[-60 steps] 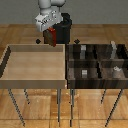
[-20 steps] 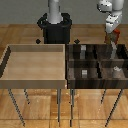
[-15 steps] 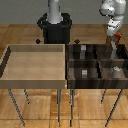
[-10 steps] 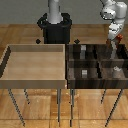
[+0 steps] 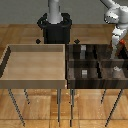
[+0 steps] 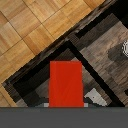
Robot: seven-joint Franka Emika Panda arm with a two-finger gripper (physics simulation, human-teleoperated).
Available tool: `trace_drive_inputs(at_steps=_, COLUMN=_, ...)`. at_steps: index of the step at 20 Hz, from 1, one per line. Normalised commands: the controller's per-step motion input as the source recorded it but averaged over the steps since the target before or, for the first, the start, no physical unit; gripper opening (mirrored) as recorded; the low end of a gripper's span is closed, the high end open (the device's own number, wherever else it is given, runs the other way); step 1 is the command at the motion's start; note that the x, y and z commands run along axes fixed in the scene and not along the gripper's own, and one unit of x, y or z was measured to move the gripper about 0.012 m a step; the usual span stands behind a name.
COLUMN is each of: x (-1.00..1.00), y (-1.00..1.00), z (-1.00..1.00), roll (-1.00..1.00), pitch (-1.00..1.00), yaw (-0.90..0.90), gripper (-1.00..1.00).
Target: Place the box of cereal into the appropriate compartment.
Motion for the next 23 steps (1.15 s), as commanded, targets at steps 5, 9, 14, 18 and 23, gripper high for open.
trace_drive_inputs(at_steps=5, x=0.00, y=0.00, z=-1.00, roll=0.00, pitch=0.00, yaw=0.00, gripper=-1.00)
trace_drive_inputs(at_steps=9, x=0.00, y=0.00, z=-0.25, roll=0.00, pitch=0.00, yaw=0.00, gripper=1.00)
trace_drive_inputs(at_steps=14, x=0.00, y=0.00, z=0.00, roll=0.00, pitch=0.00, yaw=0.00, gripper=1.00)
trace_drive_inputs(at_steps=18, x=0.00, y=0.00, z=0.00, roll=0.00, pitch=0.00, yaw=0.00, gripper=1.00)
trace_drive_inputs(at_steps=23, x=0.00, y=0.00, z=0.00, roll=0.00, pitch=0.00, yaw=0.00, gripper=1.00)
